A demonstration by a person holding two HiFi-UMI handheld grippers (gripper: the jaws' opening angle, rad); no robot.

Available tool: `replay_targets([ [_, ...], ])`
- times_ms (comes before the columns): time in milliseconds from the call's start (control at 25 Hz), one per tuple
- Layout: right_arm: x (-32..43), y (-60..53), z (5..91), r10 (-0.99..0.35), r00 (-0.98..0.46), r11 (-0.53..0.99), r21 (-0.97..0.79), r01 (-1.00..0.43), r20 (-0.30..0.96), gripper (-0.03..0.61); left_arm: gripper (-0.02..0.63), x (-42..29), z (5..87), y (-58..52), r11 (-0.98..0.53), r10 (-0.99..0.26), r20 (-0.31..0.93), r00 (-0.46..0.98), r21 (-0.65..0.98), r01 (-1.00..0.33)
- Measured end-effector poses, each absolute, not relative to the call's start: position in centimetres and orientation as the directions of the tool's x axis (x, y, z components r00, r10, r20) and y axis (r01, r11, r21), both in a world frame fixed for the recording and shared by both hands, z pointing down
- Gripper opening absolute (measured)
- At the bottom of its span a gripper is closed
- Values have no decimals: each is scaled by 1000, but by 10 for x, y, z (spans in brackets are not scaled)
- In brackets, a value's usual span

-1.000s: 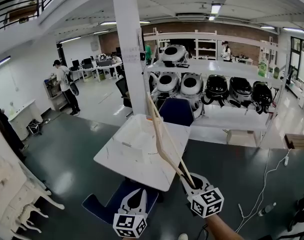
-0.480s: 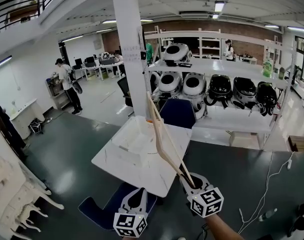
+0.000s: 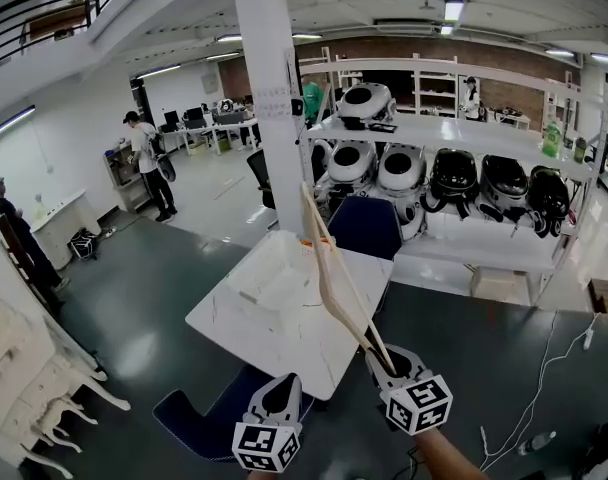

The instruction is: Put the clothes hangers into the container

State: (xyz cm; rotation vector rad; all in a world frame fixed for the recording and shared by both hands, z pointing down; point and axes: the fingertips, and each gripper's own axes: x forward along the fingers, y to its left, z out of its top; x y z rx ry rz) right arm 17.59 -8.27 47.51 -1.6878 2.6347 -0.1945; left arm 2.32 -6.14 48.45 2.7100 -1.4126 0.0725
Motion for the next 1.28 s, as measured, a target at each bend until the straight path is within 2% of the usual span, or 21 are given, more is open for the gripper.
replay_targets([
  [280,182,-87,478,-899,-434,426,-117,-897,57,60,4,31,477,-63,-552,-832,79,550,-8,-834],
  [1280,143,-123,484,-884,-459,450,-102,-887,86,60,4,-8,483,-93,-533,-842,79,534,35,-846],
])
